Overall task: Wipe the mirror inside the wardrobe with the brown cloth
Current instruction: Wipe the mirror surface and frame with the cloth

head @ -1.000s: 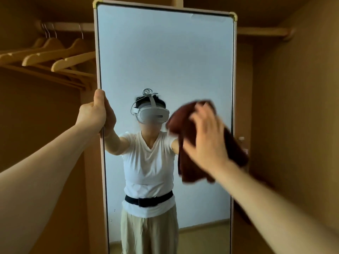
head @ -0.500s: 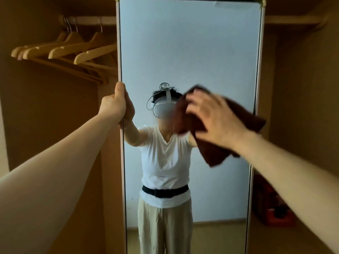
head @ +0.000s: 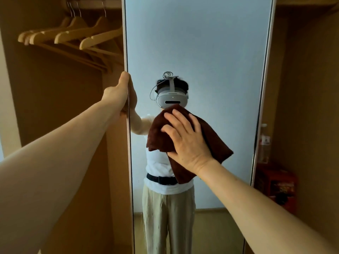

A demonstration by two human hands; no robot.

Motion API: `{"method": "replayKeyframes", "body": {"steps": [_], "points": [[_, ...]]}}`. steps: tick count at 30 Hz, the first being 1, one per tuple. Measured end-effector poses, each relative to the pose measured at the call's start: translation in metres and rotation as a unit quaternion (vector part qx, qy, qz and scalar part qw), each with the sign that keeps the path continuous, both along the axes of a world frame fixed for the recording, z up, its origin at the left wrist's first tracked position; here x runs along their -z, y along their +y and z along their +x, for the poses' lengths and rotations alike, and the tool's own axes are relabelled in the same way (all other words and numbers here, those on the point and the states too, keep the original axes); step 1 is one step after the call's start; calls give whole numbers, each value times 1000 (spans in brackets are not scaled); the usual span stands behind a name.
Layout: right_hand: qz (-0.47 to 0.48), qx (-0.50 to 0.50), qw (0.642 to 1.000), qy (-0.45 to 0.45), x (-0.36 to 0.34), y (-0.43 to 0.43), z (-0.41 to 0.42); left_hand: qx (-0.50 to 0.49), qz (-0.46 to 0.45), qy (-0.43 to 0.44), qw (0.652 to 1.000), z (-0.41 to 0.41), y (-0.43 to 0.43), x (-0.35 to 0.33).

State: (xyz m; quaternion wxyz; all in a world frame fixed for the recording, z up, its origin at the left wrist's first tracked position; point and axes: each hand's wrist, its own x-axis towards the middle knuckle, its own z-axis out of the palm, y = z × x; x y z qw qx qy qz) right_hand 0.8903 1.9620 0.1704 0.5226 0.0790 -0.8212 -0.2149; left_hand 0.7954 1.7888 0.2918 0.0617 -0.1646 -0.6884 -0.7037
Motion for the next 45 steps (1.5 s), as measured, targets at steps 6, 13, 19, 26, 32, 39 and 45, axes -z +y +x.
{"method": "replayKeyframes", "body": {"steps": [6,13,19,26,32,39,45], "points": [[-22,5,1000,-10,0,-3,2,79,-34,-46,995,-7,-11,42],[17,30,997,-64,-43,-16,7,95,-58,-82,990,-7,-11,74],[-110,54,992,16,-89,-55,-18,141,-28,-102,984,-17,-15,91],[-27,19,999,-43,50,-73,-29,156,30,-135,978,-18,-11,93],[142,6,958,-249,93,-50,-11,97,-44,-77,991,-19,0,96],[142,33,977,-156,-36,-29,-5,132,-5,-91,987,-22,-2,99],[-46,29,998,-18,-76,-54,-21,148,-30,-90,984,-25,-3,95]]}}
